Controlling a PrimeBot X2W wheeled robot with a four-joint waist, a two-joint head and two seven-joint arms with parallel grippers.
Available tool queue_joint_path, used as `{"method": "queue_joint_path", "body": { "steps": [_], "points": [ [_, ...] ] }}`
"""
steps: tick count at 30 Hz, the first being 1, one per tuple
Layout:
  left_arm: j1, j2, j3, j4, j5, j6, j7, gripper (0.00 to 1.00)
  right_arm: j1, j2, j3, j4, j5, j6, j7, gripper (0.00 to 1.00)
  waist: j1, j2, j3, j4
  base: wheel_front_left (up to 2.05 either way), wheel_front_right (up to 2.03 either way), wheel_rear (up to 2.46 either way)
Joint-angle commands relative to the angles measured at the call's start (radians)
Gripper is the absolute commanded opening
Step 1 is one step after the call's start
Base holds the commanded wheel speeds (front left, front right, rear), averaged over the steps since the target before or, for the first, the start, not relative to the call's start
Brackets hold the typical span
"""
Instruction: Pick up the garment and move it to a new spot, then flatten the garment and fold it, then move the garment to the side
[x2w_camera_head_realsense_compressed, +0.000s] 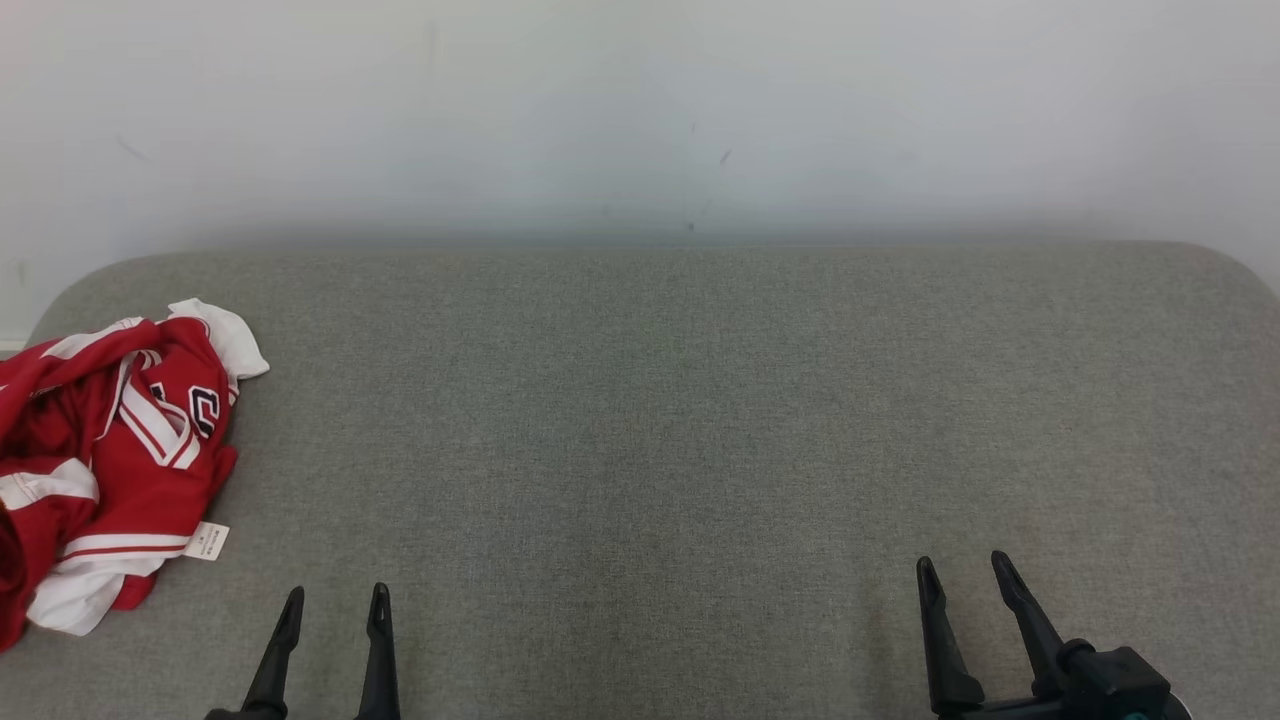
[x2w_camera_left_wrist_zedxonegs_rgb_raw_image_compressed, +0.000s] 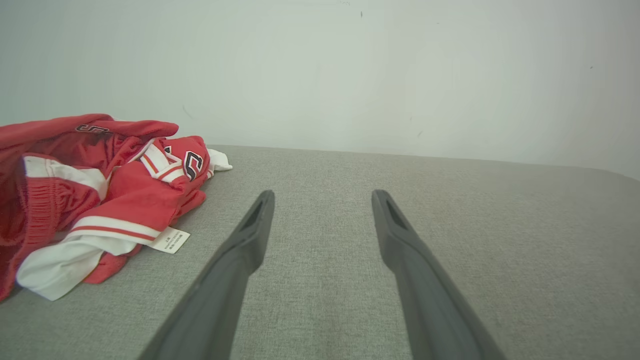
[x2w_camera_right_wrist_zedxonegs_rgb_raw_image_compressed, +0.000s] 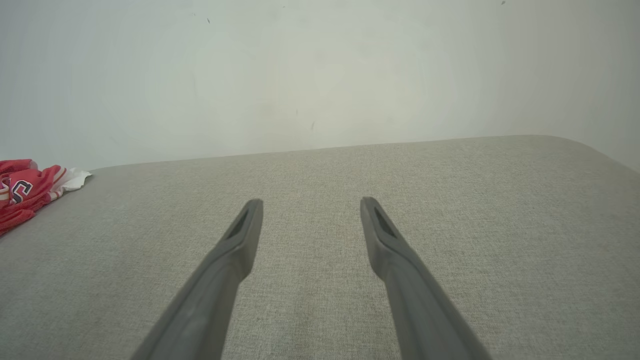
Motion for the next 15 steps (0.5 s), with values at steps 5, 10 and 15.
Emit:
{"method": "queue_joint_path", "body": {
  "steps": [5,10,15],
  "points": [
    [0.011,-0.001,0.002,0.001,0.046,-0.004,-0.012,1.0,0.01,-0.002,0.005,0.003,-0.044,-0.002,-0.02,1.0,0.0,0.0,0.002,0.002,0.0,0.0,0.0],
    [0.013,-0.001,0.006,0.005,0.037,-0.006,-0.012,1.0,0.009,-0.002,-0.001,0.007,-0.039,-0.002,-0.019,1.0,0.0,0.0,0.003,0.001,0.0,0.0,0.0],
    [0.014,-0.001,0.009,0.006,0.029,-0.006,-0.012,1.0,0.01,-0.002,-0.013,0.015,-0.016,-0.002,-0.019,1.0,0.0,0.0,0.002,-0.001,0.0,0.0,0.0]
  ]
}}
